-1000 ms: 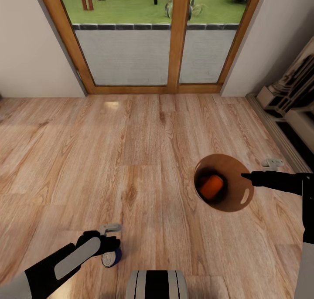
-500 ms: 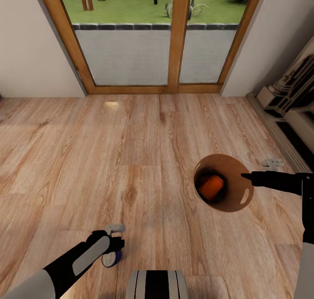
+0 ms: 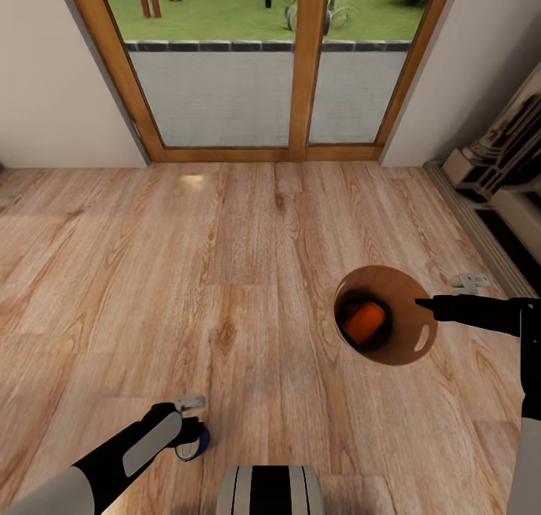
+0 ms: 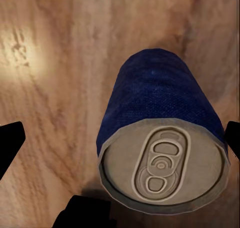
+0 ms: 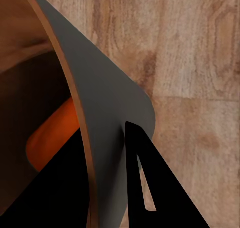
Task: Put the three can of soda from the living room inside the tash can in the kitchen.
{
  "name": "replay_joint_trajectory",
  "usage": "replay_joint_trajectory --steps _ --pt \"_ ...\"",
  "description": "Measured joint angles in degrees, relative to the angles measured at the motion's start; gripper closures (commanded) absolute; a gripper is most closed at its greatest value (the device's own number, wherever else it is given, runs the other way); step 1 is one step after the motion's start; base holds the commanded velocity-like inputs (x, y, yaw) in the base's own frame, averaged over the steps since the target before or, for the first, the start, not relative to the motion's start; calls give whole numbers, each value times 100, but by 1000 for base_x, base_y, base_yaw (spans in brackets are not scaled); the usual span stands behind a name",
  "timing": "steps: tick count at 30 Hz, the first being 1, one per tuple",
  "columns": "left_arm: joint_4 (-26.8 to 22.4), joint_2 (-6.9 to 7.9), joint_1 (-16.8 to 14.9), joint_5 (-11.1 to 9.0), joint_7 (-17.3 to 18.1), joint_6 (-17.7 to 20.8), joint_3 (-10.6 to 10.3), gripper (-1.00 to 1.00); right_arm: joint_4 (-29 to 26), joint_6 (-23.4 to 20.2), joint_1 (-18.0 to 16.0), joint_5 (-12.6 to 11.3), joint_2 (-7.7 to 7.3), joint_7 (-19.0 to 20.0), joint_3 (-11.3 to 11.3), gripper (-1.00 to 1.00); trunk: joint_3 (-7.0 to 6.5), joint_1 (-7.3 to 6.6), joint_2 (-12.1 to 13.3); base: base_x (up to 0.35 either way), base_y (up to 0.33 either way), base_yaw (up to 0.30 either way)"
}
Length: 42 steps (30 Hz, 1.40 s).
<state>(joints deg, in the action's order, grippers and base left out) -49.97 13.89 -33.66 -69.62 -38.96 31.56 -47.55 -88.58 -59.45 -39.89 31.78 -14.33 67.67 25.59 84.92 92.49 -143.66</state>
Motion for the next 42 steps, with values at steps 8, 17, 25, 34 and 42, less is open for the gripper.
replay_joint_trajectory --steps 8,17,25,34,42 --pt "31 -11 0 -2 132 -5 -26 -100 0 0 0 0 0 0 0 100 0 0 0 0 0 0" --pt "774 -235 0 15 502 -338 -78 -100 7 1 0 1 0 1 0 100 0 0 0 0 0 0" --pt "993 -336 0 18 702 -412 -110 -100 7 2 -1 2 0 5 0 100 0 0 0 0 0 0" --pt "985 -427 0 8 710 -411 -122 100 9 -1 0 -2 0 5 1 100 0 0 0 0 0 0" --pt "-165 -463 -2 437 413 -466 -144 100 14 -1 0 0 0 9 0 100 0 0 0 0 0 0"
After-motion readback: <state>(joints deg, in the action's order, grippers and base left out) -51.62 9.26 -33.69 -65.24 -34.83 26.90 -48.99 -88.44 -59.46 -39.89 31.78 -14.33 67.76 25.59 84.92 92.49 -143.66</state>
